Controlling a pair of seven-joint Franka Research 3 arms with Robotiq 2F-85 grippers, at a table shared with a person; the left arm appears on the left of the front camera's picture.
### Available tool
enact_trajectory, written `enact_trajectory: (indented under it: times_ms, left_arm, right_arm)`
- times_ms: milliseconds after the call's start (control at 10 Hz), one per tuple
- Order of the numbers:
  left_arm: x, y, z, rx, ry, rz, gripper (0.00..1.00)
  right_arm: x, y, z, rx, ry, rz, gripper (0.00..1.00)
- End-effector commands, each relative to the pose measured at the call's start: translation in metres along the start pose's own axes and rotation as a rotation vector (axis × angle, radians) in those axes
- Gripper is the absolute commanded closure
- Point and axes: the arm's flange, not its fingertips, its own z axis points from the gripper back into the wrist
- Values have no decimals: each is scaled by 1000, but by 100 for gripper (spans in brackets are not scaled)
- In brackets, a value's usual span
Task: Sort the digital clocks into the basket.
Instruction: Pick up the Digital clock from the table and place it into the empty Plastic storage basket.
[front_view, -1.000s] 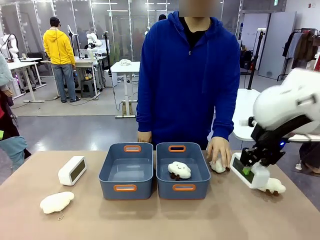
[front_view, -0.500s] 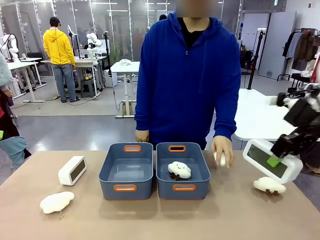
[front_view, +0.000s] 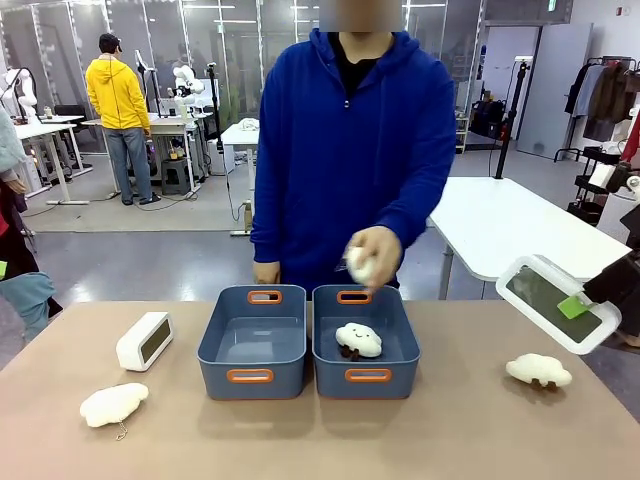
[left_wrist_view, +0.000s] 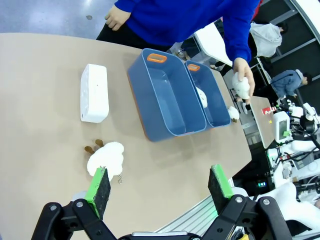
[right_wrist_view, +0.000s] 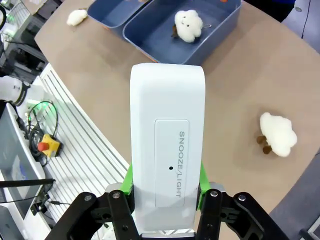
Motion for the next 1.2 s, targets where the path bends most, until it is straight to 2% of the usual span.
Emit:
enact_trajectory:
  times_ms: [0, 1100]
  left_arm:
    - [0, 0, 1, -8, 5, -10, 0]
    - [0, 0, 1, -8, 5, -10, 0]
  right_arm:
    - [4, 1, 2, 10, 6, 12, 96]
    - [7, 5, -4, -17, 11, -8, 96]
